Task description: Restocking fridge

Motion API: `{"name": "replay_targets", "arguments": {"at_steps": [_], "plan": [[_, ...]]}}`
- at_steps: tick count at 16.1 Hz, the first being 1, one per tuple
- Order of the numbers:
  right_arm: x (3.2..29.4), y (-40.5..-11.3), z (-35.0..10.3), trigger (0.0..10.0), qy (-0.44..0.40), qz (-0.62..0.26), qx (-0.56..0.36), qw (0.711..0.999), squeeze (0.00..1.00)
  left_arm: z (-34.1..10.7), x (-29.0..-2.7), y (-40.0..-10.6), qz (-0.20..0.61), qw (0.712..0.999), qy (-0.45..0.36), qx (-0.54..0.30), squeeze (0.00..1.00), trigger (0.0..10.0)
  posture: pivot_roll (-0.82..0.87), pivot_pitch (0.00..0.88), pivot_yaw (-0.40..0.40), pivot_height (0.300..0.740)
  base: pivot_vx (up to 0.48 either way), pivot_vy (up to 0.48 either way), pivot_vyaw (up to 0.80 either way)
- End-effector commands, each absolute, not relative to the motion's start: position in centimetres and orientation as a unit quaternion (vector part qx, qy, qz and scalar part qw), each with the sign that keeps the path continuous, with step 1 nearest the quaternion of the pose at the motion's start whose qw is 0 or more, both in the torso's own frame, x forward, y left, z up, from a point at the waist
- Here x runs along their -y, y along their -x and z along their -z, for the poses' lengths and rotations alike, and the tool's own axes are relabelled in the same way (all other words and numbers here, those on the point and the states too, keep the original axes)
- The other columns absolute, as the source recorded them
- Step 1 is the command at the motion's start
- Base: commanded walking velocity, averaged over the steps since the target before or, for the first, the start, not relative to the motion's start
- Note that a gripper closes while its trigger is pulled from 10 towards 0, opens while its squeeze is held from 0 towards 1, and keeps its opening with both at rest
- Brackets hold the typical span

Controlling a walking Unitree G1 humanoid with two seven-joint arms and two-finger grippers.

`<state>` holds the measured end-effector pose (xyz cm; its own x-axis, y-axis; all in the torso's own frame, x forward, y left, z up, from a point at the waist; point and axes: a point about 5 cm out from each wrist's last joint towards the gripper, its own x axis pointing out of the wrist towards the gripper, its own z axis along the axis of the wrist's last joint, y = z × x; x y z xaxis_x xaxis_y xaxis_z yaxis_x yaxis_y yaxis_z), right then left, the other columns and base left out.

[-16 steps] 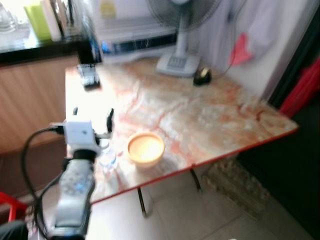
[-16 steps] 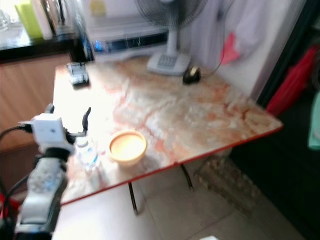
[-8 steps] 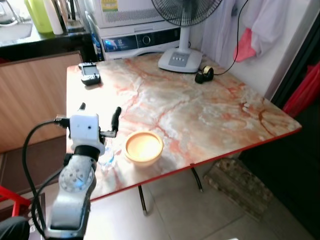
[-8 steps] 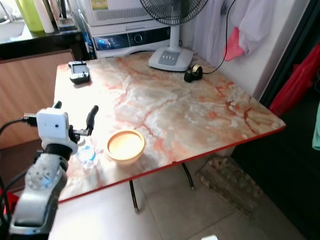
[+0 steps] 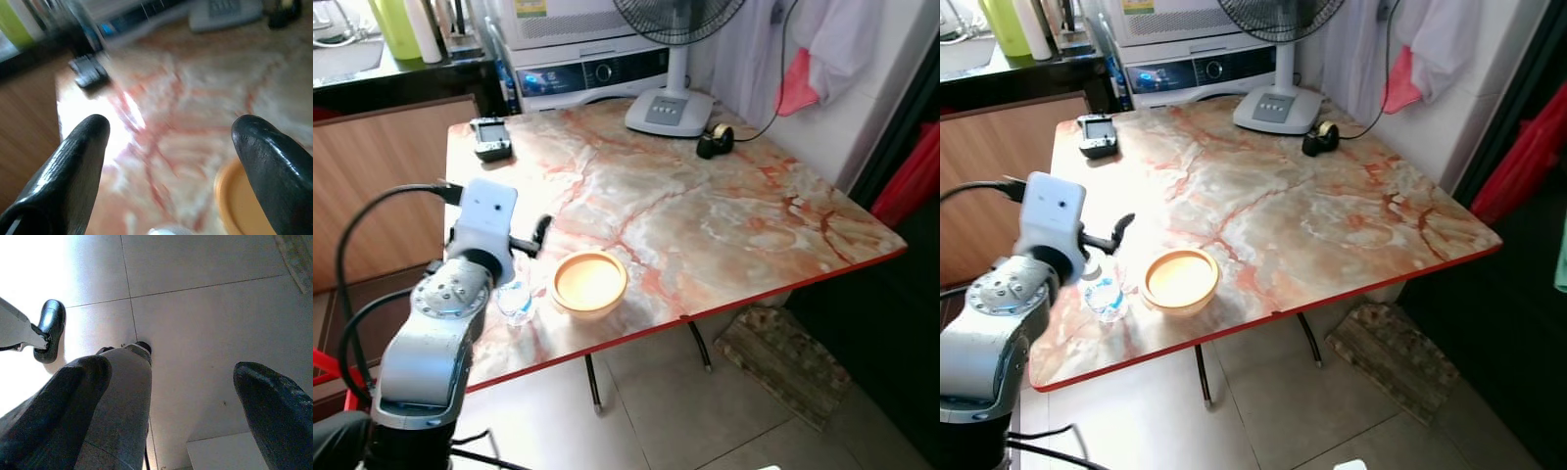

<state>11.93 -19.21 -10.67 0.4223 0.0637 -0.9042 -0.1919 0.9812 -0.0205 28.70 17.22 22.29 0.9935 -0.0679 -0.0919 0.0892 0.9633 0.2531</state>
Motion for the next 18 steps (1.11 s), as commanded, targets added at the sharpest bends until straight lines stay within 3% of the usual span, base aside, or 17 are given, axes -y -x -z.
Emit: {"name": "replay_targets", "arguments": {"at_steps": [1, 6, 18], "plan": [[19.0, -11.1, 11.0, 10.0, 0.057, -0.079, -0.545, 0.833, 0.00, -22.8, -17.1, -28.5, 0.046, 0.989, -0.129, -0.050, 0.00, 10.0, 0.14, 0.018, 0.007, 0.740, 0.000, 0.000, 0.00], [19.1, -11.2, 10.9, 10.0, 0.064, -0.084, -0.545, 0.832, 0.00, -22.4, -17.4, -27.6, 0.054, 0.976, -0.157, -0.142, 0.00, 10.0, 0.14, 0.019, 0.000, 0.740, 0.000, 0.000, 0.00], [19.3, -11.2, 10.9, 10.0, 0.068, -0.087, -0.547, 0.830, 0.00, -21.0, -18.1, -27.5, 0.029, 0.969, -0.159, -0.184, 0.00, 10.0, 0.14, 0.020, -0.008, 0.740, 0.000, 0.000, 0.00]]}}
